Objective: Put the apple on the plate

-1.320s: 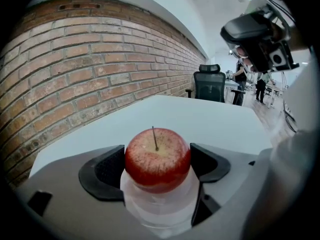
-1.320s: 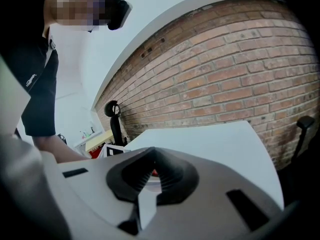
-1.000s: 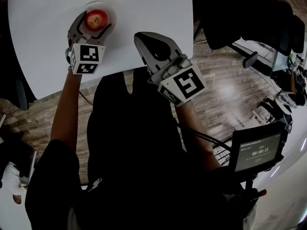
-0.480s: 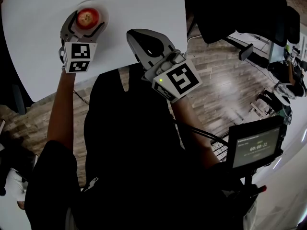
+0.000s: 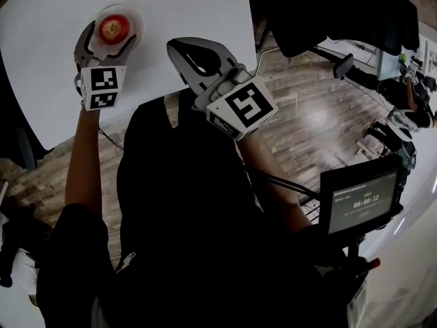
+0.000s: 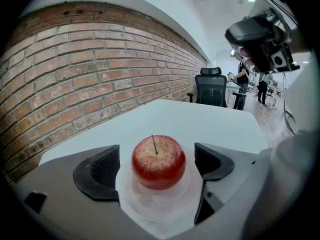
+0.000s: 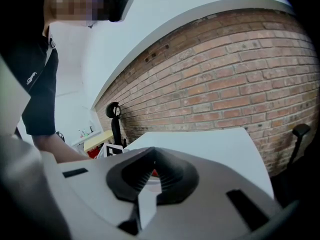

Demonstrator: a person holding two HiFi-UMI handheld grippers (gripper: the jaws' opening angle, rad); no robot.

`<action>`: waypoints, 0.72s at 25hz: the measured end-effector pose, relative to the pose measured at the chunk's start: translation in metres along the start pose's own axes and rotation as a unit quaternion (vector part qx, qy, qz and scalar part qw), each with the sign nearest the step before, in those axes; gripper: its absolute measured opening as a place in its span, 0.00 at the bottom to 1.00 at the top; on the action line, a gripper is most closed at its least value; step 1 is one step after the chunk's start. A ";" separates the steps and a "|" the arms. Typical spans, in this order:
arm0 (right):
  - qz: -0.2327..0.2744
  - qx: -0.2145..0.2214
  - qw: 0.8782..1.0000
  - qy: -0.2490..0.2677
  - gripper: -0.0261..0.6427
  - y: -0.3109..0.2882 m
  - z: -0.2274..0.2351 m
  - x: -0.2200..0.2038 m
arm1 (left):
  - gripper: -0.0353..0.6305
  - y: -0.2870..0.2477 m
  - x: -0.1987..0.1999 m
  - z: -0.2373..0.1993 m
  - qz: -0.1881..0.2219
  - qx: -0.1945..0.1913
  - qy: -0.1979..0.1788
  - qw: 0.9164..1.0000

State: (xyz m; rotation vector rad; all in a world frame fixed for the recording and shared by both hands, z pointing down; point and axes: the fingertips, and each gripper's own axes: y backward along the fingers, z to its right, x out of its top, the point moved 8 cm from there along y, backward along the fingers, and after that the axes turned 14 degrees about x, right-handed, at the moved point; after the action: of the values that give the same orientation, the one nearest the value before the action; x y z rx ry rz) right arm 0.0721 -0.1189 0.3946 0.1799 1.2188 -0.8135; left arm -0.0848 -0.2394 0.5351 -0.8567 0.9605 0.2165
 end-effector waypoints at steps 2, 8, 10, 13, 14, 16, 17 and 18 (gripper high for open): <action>-0.001 0.003 1.000 -0.001 0.04 -0.003 0.002 -0.001 | 0.74 0.003 0.000 -0.003 0.001 0.004 0.003 1.000; 0.002 0.020 1.000 0.012 0.04 -0.015 0.003 0.002 | 0.74 0.011 -0.003 -0.009 0.005 0.022 0.013 1.000; 0.002 0.027 0.999 0.019 0.04 -0.018 0.002 0.004 | 0.74 0.015 -0.003 -0.011 0.005 0.021 0.022 1.000; 0.004 0.038 0.999 0.027 0.04 -0.024 0.000 0.007 | 0.73 0.020 -0.001 -0.014 0.002 0.018 0.031 0.999; 0.005 0.041 0.999 0.029 0.04 -0.025 -0.001 0.007 | 0.71 0.022 -0.001 -0.015 0.003 0.019 0.032 0.999; 0.006 0.048 0.998 0.034 0.04 -0.028 -0.002 0.009 | 0.64 0.026 -0.001 -0.017 0.005 0.021 0.033 0.999; 0.007 0.051 0.998 0.036 0.04 -0.030 -0.003 0.009 | 0.62 0.028 0.000 -0.018 0.006 0.022 0.034 0.999; 0.008 0.054 0.998 0.038 0.04 -0.032 -0.004 0.010 | 0.59 0.030 0.000 -0.020 0.005 0.024 0.034 0.999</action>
State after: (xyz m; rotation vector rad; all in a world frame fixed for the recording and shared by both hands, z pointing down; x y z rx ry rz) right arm 0.0499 -0.1436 0.3938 0.3095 1.2437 -0.8660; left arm -0.1124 -0.2339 0.5135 -0.8192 1.0307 0.1736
